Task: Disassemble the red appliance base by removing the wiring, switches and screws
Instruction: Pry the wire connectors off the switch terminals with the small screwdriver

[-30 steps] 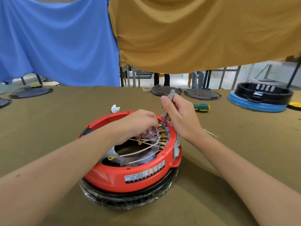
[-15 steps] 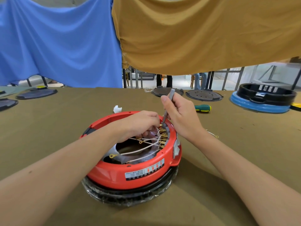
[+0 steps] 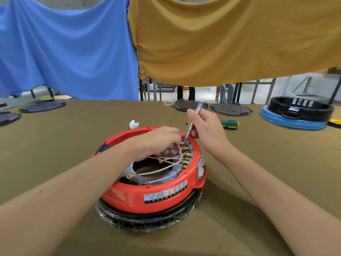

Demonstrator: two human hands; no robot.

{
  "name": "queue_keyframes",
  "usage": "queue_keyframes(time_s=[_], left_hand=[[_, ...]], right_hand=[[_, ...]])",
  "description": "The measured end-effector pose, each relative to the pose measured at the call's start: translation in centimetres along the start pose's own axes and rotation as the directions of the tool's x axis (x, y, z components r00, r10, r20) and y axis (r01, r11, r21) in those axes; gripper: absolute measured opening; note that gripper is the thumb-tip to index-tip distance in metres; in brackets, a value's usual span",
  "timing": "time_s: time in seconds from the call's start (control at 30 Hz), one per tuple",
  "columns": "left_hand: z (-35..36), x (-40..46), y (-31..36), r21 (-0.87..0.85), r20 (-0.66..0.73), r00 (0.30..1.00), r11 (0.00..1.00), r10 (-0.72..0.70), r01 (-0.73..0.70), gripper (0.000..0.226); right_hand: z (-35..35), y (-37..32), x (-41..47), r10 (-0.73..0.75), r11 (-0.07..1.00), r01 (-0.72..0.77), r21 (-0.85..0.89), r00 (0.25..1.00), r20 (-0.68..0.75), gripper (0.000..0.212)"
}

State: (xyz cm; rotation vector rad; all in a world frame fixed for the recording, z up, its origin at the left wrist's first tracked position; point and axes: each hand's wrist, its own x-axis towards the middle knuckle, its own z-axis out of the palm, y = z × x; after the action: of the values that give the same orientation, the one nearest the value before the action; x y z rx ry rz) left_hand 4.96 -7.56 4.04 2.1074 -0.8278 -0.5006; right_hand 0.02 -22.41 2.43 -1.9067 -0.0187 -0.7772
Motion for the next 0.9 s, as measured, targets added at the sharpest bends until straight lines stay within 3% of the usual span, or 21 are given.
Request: queue_keyframes(time_s=[0.17, 0.23, 0.43, 0.53, 0.7, 0.9], left_hand=[[0.0, 0.0, 0.0, -0.001, 0.005, 1.000, 1.000, 0.002, -0.002, 0.022], [0.0, 0.1, 0.0, 0.002, 0.005, 1.000, 1.000, -0.001, 0.001, 0.022], [0.0, 0.3, -0.2, -0.007, -0.008, 1.000, 1.000, 0.002, -0.002, 0.019], [0.0, 0.3, -0.2, -0.018, -0.011, 1.000, 1.000, 0.000, 0.000, 0.020], [0.0, 0.2, -0.1, -0.020, 0.002, 1.000, 1.000, -0.002, 0.002, 0.022], [-0.1, 0.1, 0.0, -0.026, 0.026, 1.000, 1.000, -0.003, 0.003, 0.019]], right_hand=[[0.0, 0.5, 0.1, 0.198, 0.977, -0.196, 0.082, 0.980, -0.007, 0.035], [0.0, 0.5, 0.1, 0.198, 0.977, -0.196, 0.084, 0.980, -0.007, 0.036], [0.0, -0.4, -0.6, -0.179, 0.978, 0.177, -0.115, 0.984, -0.014, 0.040], [-0.1, -0.4, -0.6, -0.265, 0.949, 0.265, -0.171, 0.964, 0.022, 0.038], [0.0, -0.1, -0.3, -0.073, 0.997, 0.073, -0.008, 0.997, -0.015, 0.044], [-0.2, 0.7, 0.0, 0.176, 0.969, -0.181, 0.166, 0.983, 0.042, 0.037]])
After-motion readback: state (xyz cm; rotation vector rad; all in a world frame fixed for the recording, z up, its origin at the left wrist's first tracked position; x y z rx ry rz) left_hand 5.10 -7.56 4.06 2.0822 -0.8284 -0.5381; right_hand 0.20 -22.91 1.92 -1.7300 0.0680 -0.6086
